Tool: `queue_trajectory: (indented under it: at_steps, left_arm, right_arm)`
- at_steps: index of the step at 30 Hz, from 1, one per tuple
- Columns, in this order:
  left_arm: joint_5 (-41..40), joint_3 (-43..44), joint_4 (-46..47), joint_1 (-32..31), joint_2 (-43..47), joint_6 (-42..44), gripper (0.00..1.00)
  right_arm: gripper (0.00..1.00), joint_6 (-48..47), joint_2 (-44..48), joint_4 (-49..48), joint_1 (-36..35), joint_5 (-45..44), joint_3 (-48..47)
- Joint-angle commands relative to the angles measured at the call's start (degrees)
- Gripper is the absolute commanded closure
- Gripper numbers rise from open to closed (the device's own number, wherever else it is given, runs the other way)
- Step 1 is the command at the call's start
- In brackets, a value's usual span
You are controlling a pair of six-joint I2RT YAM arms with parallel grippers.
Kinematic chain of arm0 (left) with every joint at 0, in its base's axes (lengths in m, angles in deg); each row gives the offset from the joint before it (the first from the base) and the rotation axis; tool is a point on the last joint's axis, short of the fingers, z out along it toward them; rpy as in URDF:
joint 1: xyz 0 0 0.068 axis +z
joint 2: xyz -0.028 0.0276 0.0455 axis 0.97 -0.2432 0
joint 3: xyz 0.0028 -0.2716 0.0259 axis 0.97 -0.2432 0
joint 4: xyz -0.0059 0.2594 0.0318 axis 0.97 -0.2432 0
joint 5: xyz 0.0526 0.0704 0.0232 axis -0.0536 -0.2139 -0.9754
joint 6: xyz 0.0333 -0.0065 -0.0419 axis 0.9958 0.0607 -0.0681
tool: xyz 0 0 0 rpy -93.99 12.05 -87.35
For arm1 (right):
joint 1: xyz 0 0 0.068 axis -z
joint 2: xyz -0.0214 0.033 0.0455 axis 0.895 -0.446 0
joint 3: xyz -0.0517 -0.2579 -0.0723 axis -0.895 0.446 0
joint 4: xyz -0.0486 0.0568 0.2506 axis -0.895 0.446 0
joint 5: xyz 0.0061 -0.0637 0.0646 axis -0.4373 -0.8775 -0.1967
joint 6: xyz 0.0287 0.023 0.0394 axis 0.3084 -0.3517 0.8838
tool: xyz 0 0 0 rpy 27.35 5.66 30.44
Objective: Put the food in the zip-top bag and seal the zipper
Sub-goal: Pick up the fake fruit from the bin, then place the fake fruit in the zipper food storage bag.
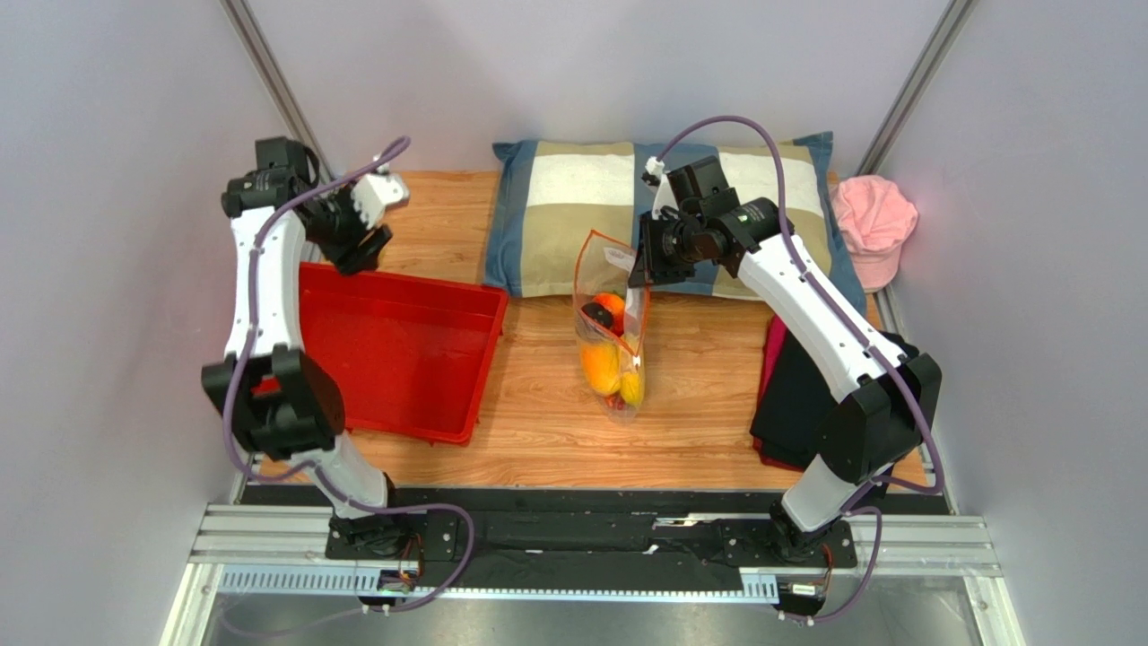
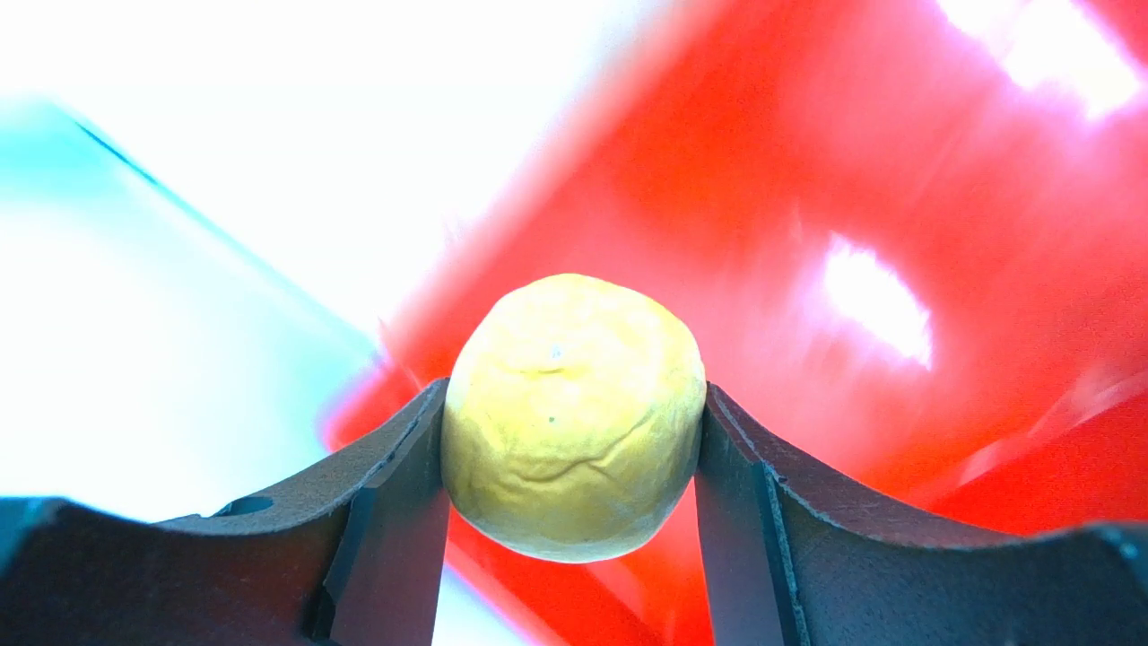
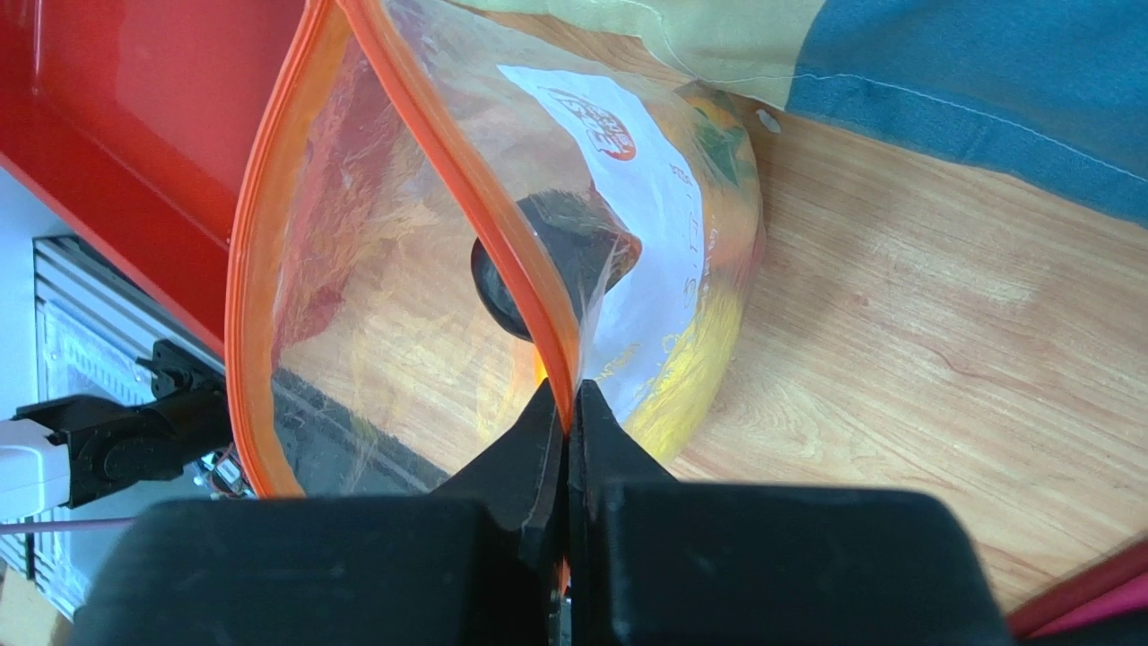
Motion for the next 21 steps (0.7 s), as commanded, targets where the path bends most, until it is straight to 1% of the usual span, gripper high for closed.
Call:
queue_trajectory:
  at_steps: [1,2,3,4,5,6,8,9,11,13,17,20,21]
  left_arm:
    - [30.8,4.2,-7.3,-7.5,11.4,-15.1,0.69]
    - [31.3,3.0,-4.0,-12.5,14.9,-22.6,0.69]
    - [31.4,0.2,3.6,-15.2,16.7,-26.3,0.68]
    - [31.5,-1.2,7.5,-17.5,18.3,-29.6,0.67]
    - [31.6,-2.6,11.1,-22.4,20.9,-35.5,0.66]
    - [31.6,-4.8,17.6,-24.6,21.9,-38.0,0.65]
    - [30.3,-6.5,22.8,-29.3,23.0,-43.1,0.64]
    - [29.5,-7.2,25.6,-33.4,22.8,-43.5,0.64]
    - [26.2,-7.8,27.9,-36.8,21.5,-44.7,0.64]
    - [24.1,-7.8,31.7,-41.9,19.0,-46.9,0.62]
    - [22.7,-7.7,33.5,-46.4,15.9,-47.8,0.62]
    - [21.1,-8.3,31.3,-49.5,13.4,-45.9,0.61]
    - [20.0,-8.6,30.8,-50.2,13.0,-45.4,0.59]
  right_arm:
    - [1.00,-3.8,2.5,0.2,0.1,3.1,-0.5]
    - [1.00,-3.9,2.7,0.1,0.1,3.4,-0.4]
    - [1.00,-4.3,3.0,-0.1,0.1,3.7,-0.2]
    - [1.00,-4.4,3.2,-0.1,0.2,4.0,0.0]
    - [1.00,-4.3,3.4,-0.2,0.1,4.5,0.2]
    - [1.00,-4.4,3.8,-0.2,0.1,4.7,0.4]
    - [1.00,-4.2,4.3,-0.4,0.1,5.2,1.0]
    - [1.00,-4.1,4.7,-0.5,0.1,5.4,1.3]
    - [1.00,-4.2,5.1,-0.8,0.1,6.1,1.9]
    - [1.00,-4.3,5.8,-0.8,0.1,7.3,2.4]
    - [1.00,-4.3,6.7,-0.9,0.1,9.9,3.5]
    - [1.00,-5.0,7.2,-1.0,0.1,12.1,3.9]
    - [1.00,-5.3,7.3,-1.0,0.1,12.8,4.2]
